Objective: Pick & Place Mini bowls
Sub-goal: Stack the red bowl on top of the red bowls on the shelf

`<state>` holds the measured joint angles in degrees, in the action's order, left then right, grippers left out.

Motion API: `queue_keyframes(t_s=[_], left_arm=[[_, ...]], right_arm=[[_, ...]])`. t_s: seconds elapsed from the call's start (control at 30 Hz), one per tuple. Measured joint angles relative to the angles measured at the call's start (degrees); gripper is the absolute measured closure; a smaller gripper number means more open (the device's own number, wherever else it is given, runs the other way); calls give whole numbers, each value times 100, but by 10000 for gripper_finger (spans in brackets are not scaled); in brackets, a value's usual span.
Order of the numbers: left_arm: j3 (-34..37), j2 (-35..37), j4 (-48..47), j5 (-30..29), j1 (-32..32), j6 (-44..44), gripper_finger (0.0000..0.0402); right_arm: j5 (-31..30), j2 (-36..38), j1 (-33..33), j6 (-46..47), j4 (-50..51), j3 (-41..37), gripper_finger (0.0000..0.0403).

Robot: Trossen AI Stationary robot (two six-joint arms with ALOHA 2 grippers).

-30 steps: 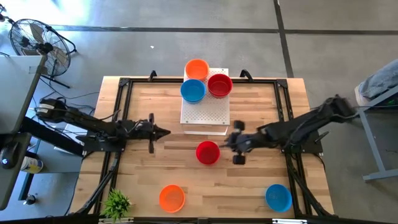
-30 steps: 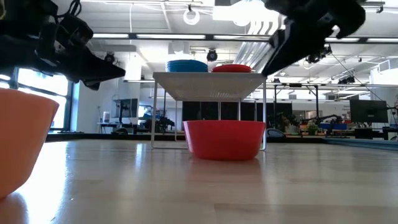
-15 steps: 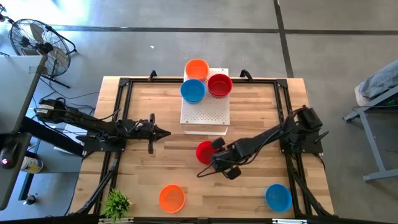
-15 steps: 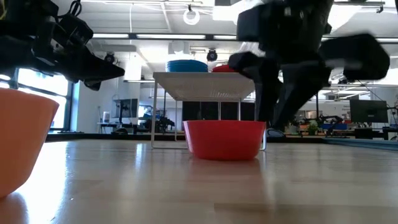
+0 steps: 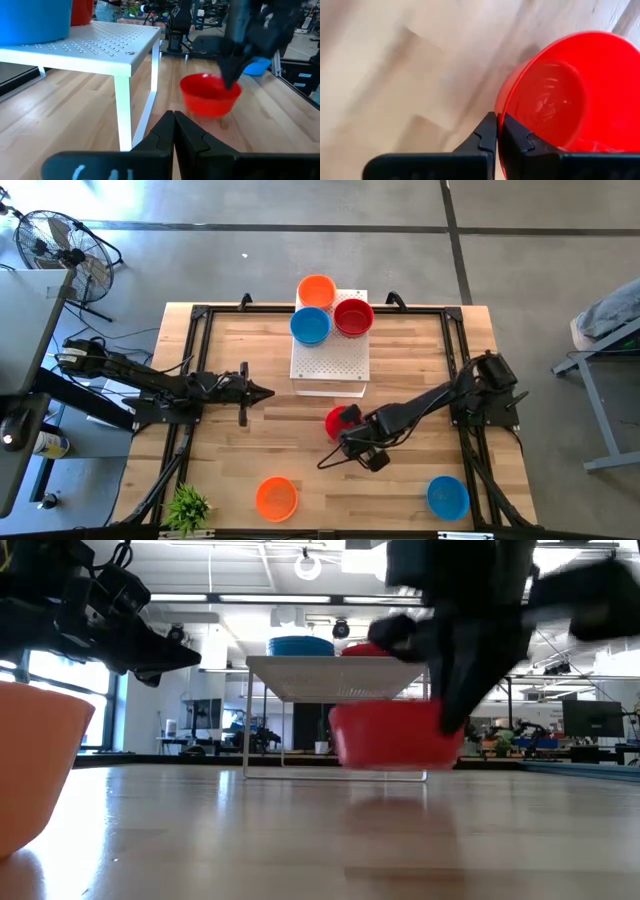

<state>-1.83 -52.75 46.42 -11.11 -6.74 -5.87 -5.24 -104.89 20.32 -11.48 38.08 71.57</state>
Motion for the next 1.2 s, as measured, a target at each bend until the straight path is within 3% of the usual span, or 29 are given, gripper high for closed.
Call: queue_keyframes(t_s=[0.17, 0.37, 0.53, 0.67, 0.9, 1.2], left_arm=[[0, 0, 10, -42, 0, 0, 401], [2, 0, 10, -62, 0, -2, 401], [2, 0, 14, -60, 0, -6, 401], [2, 0, 15, -60, 0, -44, 401], [2, 0, 12, -58, 0, -44, 401], [2, 0, 13, -123, 0, -46, 401]], right_arm=[[673, 519, -70, 425, 455, 539, 400], [65, 987, -435, 798, 1755, 1891, 400], [-504, 907, -1331, 1085, 2967, 3535, 401], [-400, 644, -2365, 873, 3744, 4444, 401], [-63, 139, -3542, -170, 4039, 4816, 401], [-38, -401, -3992, -610, 4204, 4815, 401]])
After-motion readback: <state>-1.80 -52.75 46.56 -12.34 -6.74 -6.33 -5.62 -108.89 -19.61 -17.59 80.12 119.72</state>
